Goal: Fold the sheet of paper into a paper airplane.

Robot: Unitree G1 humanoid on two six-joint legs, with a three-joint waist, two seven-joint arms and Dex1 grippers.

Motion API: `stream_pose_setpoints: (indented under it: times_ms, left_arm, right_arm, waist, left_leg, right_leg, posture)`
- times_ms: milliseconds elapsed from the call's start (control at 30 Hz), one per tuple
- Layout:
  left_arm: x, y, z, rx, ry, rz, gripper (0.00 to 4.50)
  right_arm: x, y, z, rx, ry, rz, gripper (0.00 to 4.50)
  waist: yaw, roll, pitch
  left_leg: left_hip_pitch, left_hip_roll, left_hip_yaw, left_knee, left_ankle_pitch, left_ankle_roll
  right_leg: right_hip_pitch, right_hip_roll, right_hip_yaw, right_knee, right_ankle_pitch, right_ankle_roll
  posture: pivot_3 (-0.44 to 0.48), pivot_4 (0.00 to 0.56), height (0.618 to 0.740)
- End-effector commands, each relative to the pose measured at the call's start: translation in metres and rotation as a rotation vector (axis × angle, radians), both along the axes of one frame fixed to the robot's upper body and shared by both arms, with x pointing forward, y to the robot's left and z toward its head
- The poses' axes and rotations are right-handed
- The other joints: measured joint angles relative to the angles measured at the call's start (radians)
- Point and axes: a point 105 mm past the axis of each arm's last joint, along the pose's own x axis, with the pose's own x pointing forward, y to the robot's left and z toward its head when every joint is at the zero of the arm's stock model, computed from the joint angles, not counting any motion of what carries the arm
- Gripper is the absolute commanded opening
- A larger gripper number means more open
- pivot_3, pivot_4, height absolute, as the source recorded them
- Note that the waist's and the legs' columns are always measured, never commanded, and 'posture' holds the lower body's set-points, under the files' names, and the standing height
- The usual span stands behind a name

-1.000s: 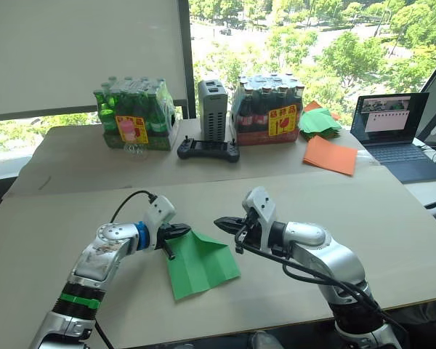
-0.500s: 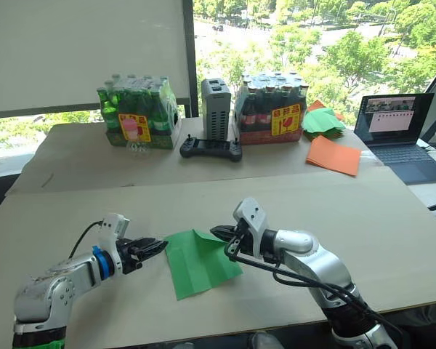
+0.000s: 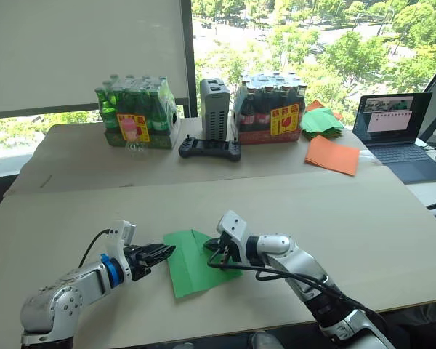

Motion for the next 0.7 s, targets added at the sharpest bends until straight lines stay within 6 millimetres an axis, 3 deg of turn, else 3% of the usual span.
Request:
stream_pose_setpoints:
  times_ms: [33, 300, 433, 600, 700]
  left_arm:
    - [0.002, 0.002, 0.007, 0.003, -0.026, 0.005, 2.86]
    - [0.011, -0.005, 0.003, -0.002, -0.027, 0.009, 2.86]
    - [0.013, -0.008, 0.002, -0.009, -0.024, 0.001, 1.79]
    - [0.018, -0.010, 0.000, 0.025, -0.040, 0.004, 0.05]
    - [0.019, -0.013, 0.003, 0.070, -0.073, -0.015, 0.02]
  right_arm:
    - [0.000, 0.005, 0.001, 0.005, -0.013, 0.011, 0.00]
    - [0.002, 0.003, 0.003, 0.015, -0.016, -0.003, 0.00]
    - [0.004, 0.002, 0.006, 0.019, -0.022, -0.016, 0.00]
    - [0.006, 0.000, 0.006, 0.018, -0.025, -0.027, 0.00]
    - [0.007, 0.000, 0.007, 0.022, -0.022, -0.034, 0.00]
  waist:
    - [-0.001, 0.000, 0.000]
    - [0.000, 0.000, 0.000]
    - [0.000, 0.000, 0.000]
    - [0.001, 0.000, 0.000]
    - [0.002, 0.000, 0.000]
  left_leg:
    - [0.000, 0.000, 0.000, 0.000, 0.000, 0.000]
    - [0.001, 0.000, 0.000, 0.000, 0.000, 0.000]
    - [0.001, 0.000, 0.000, 0.000, 0.000, 0.000]
    - [0.001, 0.000, 0.000, 0.000, 0.000, 0.000]
    - [0.001, 0.000, 0.000, 0.000, 0.000, 0.000]
  right_leg:
    - [0.000, 0.000, 0.000, 0.000, 0.000, 0.000]
    - [0.001, 0.000, 0.000, 0.000, 0.000, 0.000]
    - [0.001, 0.000, 0.000, 0.000, 0.000, 0.000]
    - [0.001, 0.000, 0.000, 0.000, 0.000, 0.000]
    - [0.001, 0.000, 0.000, 0.000, 0.000, 0.000]
  posture:
    - [0.000, 0.150, 0.724]
    - [0.000, 0.150, 0.724]
    - [0.000, 0.150, 0.724]
    - [0.000, 0.150, 0.724]
    - [0.000, 0.150, 0.724]
